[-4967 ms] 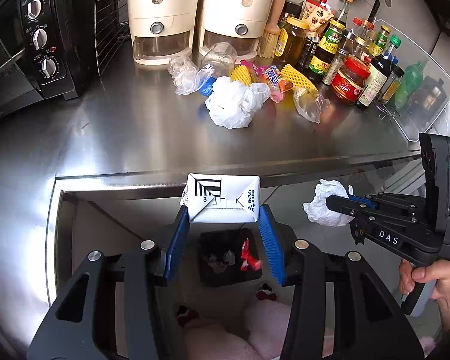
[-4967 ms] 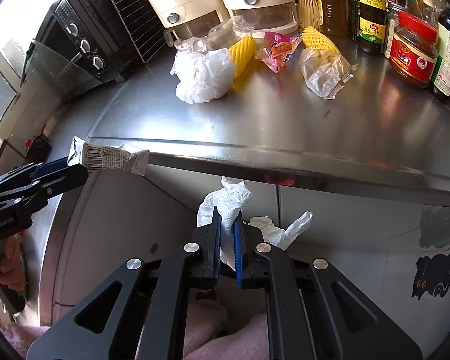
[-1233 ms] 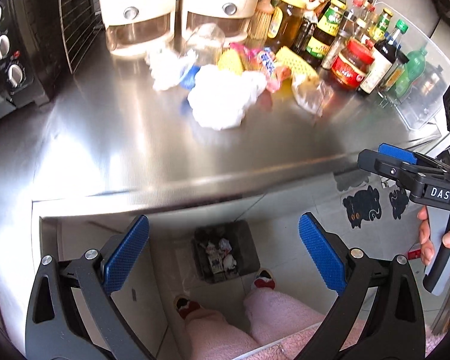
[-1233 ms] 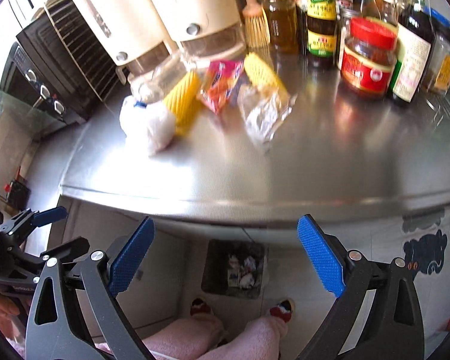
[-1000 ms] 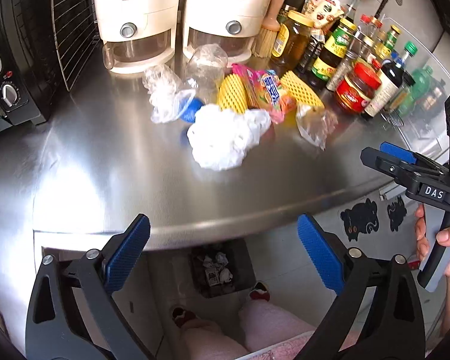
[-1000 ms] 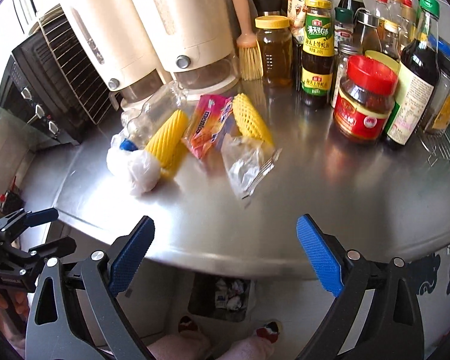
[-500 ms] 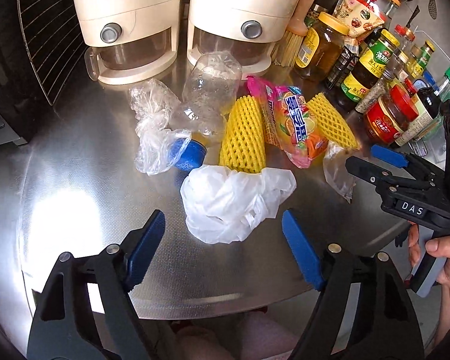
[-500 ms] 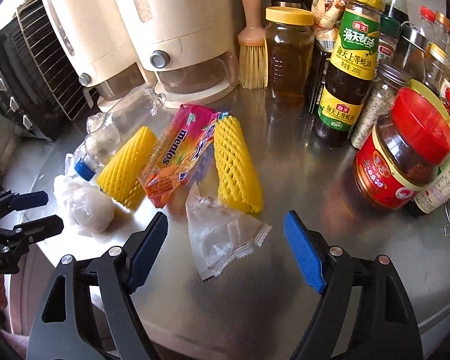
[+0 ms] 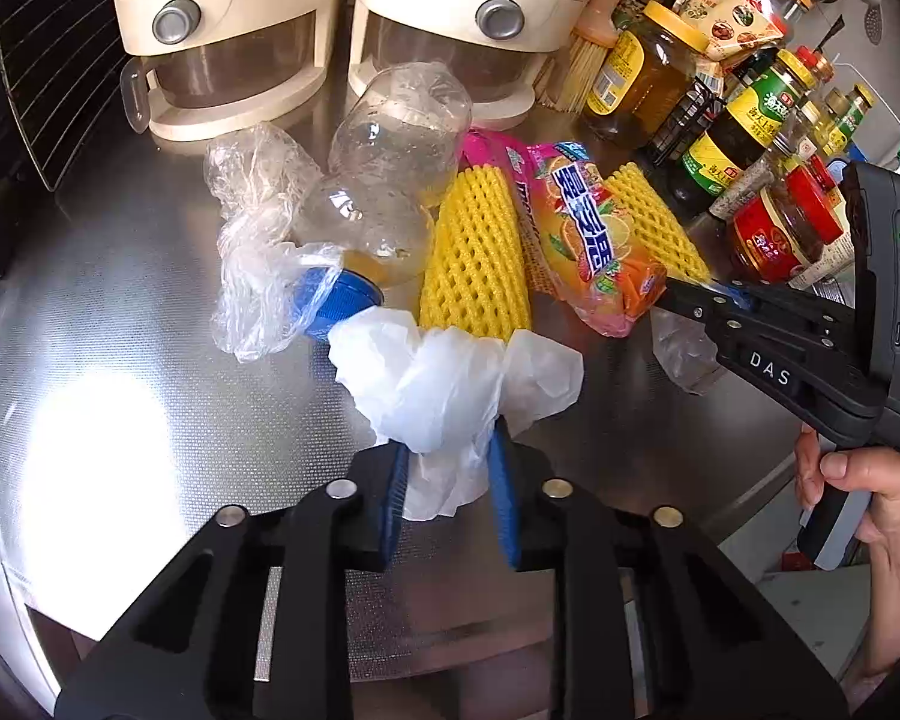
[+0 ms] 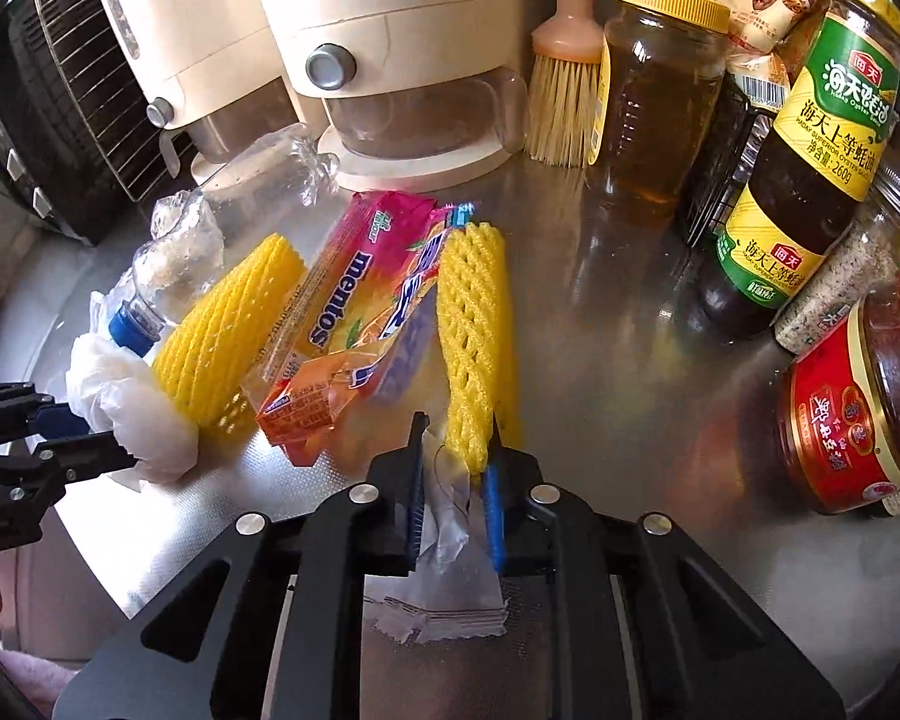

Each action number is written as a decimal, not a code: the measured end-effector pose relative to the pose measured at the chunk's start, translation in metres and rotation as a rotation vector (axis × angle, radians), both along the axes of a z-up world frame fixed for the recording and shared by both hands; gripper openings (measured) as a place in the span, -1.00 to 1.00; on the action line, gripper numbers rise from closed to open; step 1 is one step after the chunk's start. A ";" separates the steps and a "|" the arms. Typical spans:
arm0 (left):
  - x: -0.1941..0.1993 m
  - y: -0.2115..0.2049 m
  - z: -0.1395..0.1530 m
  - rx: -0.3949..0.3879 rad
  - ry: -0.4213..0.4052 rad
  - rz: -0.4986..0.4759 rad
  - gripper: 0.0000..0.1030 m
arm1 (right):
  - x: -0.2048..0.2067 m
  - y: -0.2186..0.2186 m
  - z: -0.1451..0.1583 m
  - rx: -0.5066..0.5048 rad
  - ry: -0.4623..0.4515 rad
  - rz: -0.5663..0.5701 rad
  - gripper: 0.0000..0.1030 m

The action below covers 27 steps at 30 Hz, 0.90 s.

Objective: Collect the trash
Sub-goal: 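Grasp the white plastic bag with the left tool while the right tool grasps a yellow foam net, then carry the bag and foam net down toward the black bin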

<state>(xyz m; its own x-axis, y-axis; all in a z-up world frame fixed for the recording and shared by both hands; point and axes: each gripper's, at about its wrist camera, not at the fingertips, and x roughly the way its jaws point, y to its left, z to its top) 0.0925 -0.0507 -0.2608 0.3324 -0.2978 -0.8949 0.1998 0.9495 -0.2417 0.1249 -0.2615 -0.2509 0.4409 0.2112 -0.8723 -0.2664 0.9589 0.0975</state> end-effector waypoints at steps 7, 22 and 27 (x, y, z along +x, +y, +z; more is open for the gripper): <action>-0.016 0.004 0.018 -0.006 -0.046 -0.013 -0.85 | -0.019 -0.009 0.017 0.027 -0.040 -0.044 -0.73; -0.085 0.021 0.063 -0.003 -0.145 -0.019 -0.85 | -0.098 -0.002 0.073 0.041 -0.144 -0.064 -0.73; -0.118 0.025 0.068 0.021 -0.146 -0.032 -0.85 | -0.139 0.009 0.079 0.037 -0.140 -0.062 -0.73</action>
<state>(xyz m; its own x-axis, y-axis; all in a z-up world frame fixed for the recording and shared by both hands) -0.0257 -0.0254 -0.1930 0.4502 -0.2921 -0.8438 0.2618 0.9466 -0.1880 -0.0144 -0.2529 -0.1717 0.5710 0.2105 -0.7935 -0.2207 0.9703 0.0986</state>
